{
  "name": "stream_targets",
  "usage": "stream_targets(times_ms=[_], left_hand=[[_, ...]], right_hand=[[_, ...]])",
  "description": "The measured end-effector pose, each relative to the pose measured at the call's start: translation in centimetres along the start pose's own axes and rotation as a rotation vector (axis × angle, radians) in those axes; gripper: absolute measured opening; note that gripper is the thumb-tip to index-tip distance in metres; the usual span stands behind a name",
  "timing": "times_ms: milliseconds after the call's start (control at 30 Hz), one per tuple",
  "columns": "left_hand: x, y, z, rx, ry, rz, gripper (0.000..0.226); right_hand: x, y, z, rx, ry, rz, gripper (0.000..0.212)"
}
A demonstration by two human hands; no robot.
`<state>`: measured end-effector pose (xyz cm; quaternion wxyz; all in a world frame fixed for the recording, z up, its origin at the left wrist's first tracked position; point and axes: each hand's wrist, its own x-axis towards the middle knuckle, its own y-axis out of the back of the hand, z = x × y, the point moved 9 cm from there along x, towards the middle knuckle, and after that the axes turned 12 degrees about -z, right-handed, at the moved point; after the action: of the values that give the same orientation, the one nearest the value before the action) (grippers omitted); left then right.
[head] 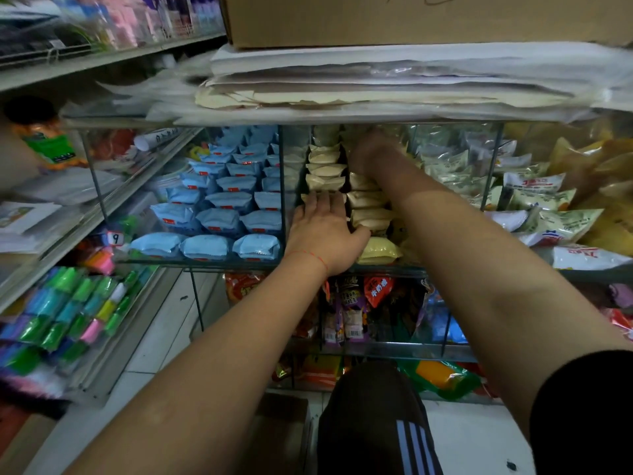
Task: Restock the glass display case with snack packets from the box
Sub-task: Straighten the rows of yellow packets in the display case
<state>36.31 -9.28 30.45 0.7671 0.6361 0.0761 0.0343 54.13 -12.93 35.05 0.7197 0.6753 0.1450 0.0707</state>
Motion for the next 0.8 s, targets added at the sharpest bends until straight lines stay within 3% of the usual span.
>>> stream_targets(times_ms=[100,233,400,533,667,800], left_hand=[[0.0,0.1,-0.2,-0.001,-0.002,0.014,0.075],[-0.3,-0.3,-0.2,-0.001,0.000,0.003,0.075],[-0.2,-0.1,-0.1,0.002,-0.001,0.005,0.075],[0.0,0.1,0.0,0.002,0.000,0.007,0.075],[-0.1,0.0,-0.2,-0.006,0.007,0.007,0.074],[-0.4,-0.2,0.0,-0.007,0.006,0.000,0.074]], right_hand=[[0.1,-0.6,-0.7,-0.010,0.047,-0.009,0.040],[0.0,-0.2,-0.9,-0.003,0.119,-0.027,0.053],[0.4,1.4,0.2,0.040,0.105,0.099,0.048],[0.2,-0.3,-1.2,0.038,0.173,0.008,0.047],[-0.3,-0.6,-0.9,0.055,0.117,-0.052,0.048],[-0.5,0.4,-0.4,0.053,0.121,0.012,0.060]])
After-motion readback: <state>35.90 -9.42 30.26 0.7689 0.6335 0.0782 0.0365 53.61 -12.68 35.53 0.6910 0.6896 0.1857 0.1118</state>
